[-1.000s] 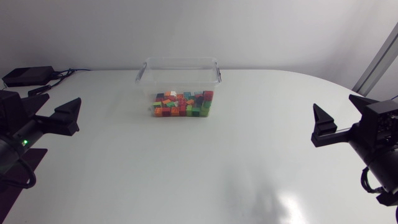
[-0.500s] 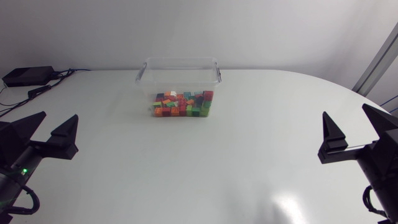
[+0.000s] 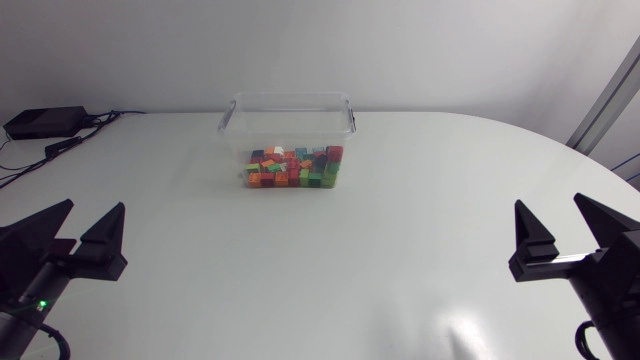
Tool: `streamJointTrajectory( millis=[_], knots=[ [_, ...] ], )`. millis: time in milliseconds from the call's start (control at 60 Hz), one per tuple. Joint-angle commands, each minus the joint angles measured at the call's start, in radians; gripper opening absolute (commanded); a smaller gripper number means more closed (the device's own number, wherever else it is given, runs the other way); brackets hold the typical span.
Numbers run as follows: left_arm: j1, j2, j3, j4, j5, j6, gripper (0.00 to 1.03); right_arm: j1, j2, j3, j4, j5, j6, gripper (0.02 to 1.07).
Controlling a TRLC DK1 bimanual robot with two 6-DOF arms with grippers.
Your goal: Place the duplo bricks in the container
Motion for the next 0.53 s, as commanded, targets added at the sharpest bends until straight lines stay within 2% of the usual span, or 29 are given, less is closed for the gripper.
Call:
streamJointTrajectory(
  millis=[0, 150, 283, 517],
  knots=[
    [-0.016, -0.044, -0.038, -0.020, -0.017, -0.034, 0.93, 0.010, -0.031, -0.031, -0.029, 0.012, 0.052, 1.02],
    [-0.039, -0.125, -0.066, -0.071, -0.045, -0.047, 0.94, 0.016, -0.090, -0.047, -0.095, 0.019, 0.099, 1.02],
    [-0.057, -0.193, -0.089, -0.114, -0.068, -0.059, 0.99, 0.020, -0.141, -0.061, -0.150, 0.025, 0.139, 1.02],
    [-0.057, -0.193, -0.089, -0.114, -0.068, -0.059, 0.99, 0.020, -0.141, -0.061, -0.150, 0.025, 0.139, 1.02]
  ],
)
